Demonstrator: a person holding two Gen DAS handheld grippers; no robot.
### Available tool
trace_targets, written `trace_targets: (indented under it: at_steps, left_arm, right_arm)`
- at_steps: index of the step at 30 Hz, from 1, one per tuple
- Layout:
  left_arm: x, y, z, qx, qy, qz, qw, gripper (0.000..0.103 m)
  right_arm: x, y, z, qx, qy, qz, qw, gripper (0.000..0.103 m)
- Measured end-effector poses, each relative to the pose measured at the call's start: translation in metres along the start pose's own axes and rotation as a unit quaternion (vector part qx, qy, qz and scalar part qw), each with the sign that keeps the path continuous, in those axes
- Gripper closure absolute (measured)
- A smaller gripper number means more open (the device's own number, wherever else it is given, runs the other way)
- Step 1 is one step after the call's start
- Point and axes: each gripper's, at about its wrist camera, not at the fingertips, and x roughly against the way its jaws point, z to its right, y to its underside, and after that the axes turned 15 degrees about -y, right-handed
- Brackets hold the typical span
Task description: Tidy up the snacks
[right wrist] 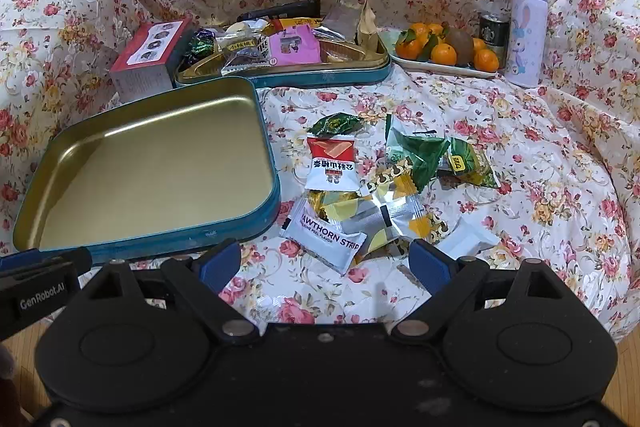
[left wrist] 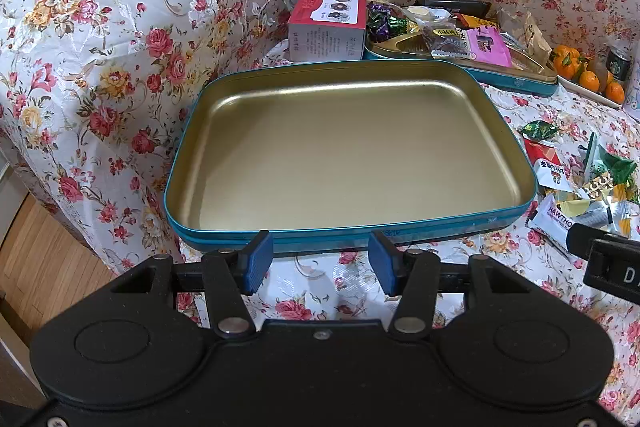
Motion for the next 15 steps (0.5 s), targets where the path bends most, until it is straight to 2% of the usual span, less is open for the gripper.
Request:
trace_targets:
  at_steps: [15]
  left_arm:
    - [0.0008,0.0000,0.0005,-0.002,0.001,0.001,1.0000,0.045]
  right_arm:
    - [-0.0002,0.0000,-0.0006,0.000,-0.002,-0.002,1.000,0.008]
